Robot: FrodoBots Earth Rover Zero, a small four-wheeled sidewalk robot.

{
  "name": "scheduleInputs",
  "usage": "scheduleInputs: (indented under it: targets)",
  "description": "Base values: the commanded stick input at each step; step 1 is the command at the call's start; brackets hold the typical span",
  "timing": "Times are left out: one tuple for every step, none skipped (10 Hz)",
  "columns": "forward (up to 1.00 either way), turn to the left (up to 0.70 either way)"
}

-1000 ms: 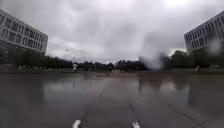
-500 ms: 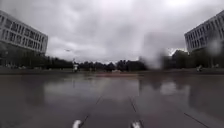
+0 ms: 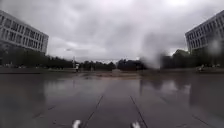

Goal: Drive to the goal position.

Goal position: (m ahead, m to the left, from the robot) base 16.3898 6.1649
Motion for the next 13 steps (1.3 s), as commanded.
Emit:
scheduleInputs:
  targets:
    - [0.70, 0.23]
    - [0.70, 0.23]
    - [0.70, 0.00]
    - [0.70, 0.00]
    - [0.70, 0.00]
    - [0.70, 0.00]
    - [0.70, 0.00]
    - [0.70, 0.00]
    - [0.70, 0.00]
    - [0.70, 0.00]
    - [0.70, 0.00]
    - [0.70, 0.00]
    - [0.70, 0.00]
